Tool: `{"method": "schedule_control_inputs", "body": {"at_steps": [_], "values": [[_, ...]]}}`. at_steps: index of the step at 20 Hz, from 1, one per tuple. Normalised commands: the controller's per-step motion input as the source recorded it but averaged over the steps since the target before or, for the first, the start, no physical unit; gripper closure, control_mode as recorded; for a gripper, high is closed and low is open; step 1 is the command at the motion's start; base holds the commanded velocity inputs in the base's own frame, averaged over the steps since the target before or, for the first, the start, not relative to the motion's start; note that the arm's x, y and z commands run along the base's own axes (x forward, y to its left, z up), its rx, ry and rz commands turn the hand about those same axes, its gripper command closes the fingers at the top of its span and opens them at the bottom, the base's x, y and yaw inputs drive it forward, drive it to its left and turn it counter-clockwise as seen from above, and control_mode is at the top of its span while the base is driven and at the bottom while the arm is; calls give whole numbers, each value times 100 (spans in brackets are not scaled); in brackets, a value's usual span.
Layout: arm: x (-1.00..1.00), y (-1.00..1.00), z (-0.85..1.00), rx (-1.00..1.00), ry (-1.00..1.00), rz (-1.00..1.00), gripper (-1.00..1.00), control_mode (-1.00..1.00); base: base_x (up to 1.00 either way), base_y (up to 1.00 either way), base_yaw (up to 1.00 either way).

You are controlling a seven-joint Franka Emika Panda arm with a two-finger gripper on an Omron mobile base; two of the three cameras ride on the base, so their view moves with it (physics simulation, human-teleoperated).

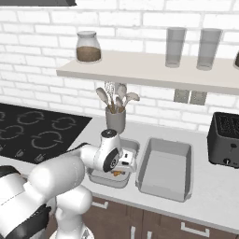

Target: Place one avocado and one chicken drumstick in each tupperware on the nearby counter, to pack two identical lunches.

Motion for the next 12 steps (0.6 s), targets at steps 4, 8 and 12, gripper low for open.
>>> {"method": "schedule_control_inputs", "body": {"at_steps": [4,8,12], "values": [[-22,0,-4,0,-5,7,-100,-100,0,0,0],[-51,1,13,0,-11,5,-100,-100,0,0,0],[-44,16,44,0,-11,1,-100,-100,0,0,0]]}}
